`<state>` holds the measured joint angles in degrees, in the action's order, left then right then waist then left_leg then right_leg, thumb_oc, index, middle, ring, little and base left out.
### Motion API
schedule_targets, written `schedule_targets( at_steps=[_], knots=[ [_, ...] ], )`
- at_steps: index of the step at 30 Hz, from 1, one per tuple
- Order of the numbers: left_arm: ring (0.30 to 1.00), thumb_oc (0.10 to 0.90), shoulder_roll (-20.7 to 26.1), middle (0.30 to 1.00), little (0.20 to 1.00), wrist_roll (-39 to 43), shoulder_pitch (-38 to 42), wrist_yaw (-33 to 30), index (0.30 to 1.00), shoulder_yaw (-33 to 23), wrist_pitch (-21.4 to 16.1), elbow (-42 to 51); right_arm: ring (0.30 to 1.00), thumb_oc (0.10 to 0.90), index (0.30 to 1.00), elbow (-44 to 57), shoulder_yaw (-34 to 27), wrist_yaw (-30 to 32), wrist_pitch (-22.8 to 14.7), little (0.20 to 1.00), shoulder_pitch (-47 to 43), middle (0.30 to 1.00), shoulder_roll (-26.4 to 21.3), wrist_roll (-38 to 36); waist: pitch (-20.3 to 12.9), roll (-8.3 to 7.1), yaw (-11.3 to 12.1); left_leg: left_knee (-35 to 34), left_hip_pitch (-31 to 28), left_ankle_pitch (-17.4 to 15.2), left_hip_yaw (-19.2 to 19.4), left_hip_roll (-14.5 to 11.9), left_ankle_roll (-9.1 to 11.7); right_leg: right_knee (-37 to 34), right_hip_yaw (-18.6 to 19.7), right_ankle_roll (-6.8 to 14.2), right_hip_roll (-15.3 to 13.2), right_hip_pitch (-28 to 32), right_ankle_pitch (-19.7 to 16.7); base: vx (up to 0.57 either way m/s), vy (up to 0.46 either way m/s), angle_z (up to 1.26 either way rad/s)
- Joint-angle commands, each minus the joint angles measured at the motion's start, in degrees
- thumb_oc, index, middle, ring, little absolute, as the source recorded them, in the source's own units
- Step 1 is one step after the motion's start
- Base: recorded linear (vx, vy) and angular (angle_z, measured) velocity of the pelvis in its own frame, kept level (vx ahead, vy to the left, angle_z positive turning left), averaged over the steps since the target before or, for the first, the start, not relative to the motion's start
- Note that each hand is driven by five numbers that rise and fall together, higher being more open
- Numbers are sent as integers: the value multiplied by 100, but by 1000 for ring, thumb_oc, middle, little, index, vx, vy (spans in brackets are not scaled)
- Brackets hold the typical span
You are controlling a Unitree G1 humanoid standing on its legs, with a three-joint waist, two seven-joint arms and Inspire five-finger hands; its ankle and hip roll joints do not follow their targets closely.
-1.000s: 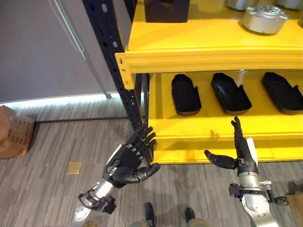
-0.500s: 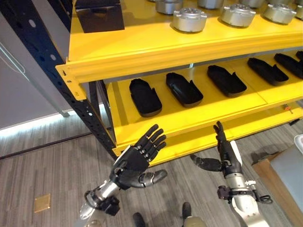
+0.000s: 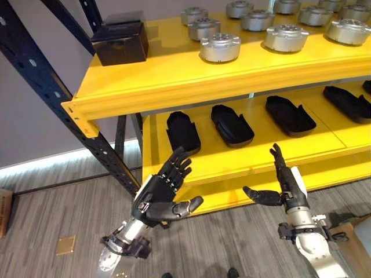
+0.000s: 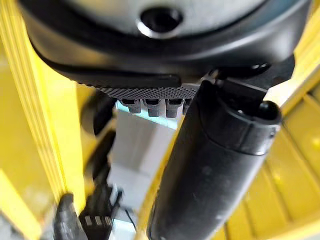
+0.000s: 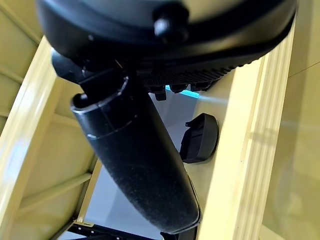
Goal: Move parts from the plastic box to the shelf.
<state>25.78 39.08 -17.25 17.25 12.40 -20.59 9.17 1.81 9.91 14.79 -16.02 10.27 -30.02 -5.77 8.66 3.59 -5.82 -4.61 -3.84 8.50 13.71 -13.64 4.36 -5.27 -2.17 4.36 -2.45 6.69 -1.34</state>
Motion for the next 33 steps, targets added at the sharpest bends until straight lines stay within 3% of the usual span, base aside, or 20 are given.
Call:
schedule_targets(
  at_steps=[1,2,5,9,10,12,14,16,17,24,28,33],
  knots=[
    [1000,900,323,1000,1000,-654,503,-539,1000,-561,-981,403,1000,900,1000,516,-395,33,-583,1000,-675,1000,54,-110,8,-409,78,200,-235,-200,-163,-6,122,251,-417,-172,-196,-266,-25,-1,-250,2],
    [1000,900,344,1000,1000,-941,536,-772,1000,-626,-1070,394,1000,900,1000,506,-436,-1,-630,1000,-650,1000,12,-124,44,-396,77,337,-116,-5,-212,-89,164,304,-424,-234,-121,-270,24,-1,-229,4],
    [1000,900,353,1000,1000,-1202,594,-863,1000,-685,-1054,361,1000,900,1000,527,-471,-17,-657,1000,-556,1000,17,-127,56,-393,27,471,-17,125,-116,-159,202,365,-484,-280,-66,-276,75,8,-129,14],
    [1000,900,428,1000,1000,-1398,708,-814,1000,-667,-1110,264,1000,900,1000,587,-618,91,-746,1000,-222,1000,70,-74,62,-404,-189,784,93,225,540,-190,227,394,-823,-337,-44,-222,112,15,-107,58],
    [1000,900,423,1000,1000,-1415,732,-855,1000,-644,-1108,253,1000,900,1000,568,-625,100,-769,1000,-194,1000,77,-86,71,-400,-216,851,104,148,609,-128,204,391,-857,-336,-52,-205,111,60,-61,106],
    [1000,900,410,1000,1000,-1490,623,-989,1000,-599,-1069,302,1000,900,1000,513,-585,-39,-872,1000,-141,1000,135,-232,88,-350,-200,1021,128,-428,691,469,-76,414,-834,-278,-115,-159,102,131,6,41],
    [1000,900,424,1000,1000,-1524,537,-1027,1000,-614,-1019,364,1000,900,1000,562,-500,-162,-851,1000,-146,1000,148,-241,83,-338,-138,870,100,-707,555,818,-254,400,-753,-216,-144,-145,63,172,97,8],
    [1000,900,446,1000,1000,-1520,408,-1087,1000,-649,-1049,435,1000,900,1000,633,-381,-265,-829,1000,-146,1000,121,-270,75,-305,-15,512,107,-729,178,1135,-343,398,-615,-148,-114,-169,44,182,134,-24],
    [1000,900,449,1000,1000,-1474,250,-1048,1000,-737,-1076,534,1000,900,1000,739,-312,-363,-817,1000,-134,1000,69,-344,94,-313,135,340,149,-685,-286,1293,-386,442,-483,-125,-84,-177,69,184,165,-51],
    [1000,900,550,1000,1000,-1389,445,-878,1000,-650,-1174,404,1000,900,1000,744,-145,-333,-860,1000,-270,1000,170,-414,2,-363,220,-23,-22,-656,-482,1274,-536,903,-559,-31,-170,-280,302,112,163,-22],
    [1000,900,585,1000,1000,-1121,619,-611,1000,-625,-1164,319,1000,900,1000,854,-173,-255,-801,1000,-297,1000,228,-331,78,-383,201,17,-17,-714,-451,1285,-697,1816,-626,-23,-167,-533,561,60,145,13],
    [1000,900,528,1000,1000,-877,797,-173,1000,-542,-1061,272,1000,900,1000,798,-132,-2,-800,1000,-431,1000,337,-12,308,-395,160,128,5,-781,-476,1357,-913,3670,-546,248,-192,-1401,157,0,114,15]
  ],
)
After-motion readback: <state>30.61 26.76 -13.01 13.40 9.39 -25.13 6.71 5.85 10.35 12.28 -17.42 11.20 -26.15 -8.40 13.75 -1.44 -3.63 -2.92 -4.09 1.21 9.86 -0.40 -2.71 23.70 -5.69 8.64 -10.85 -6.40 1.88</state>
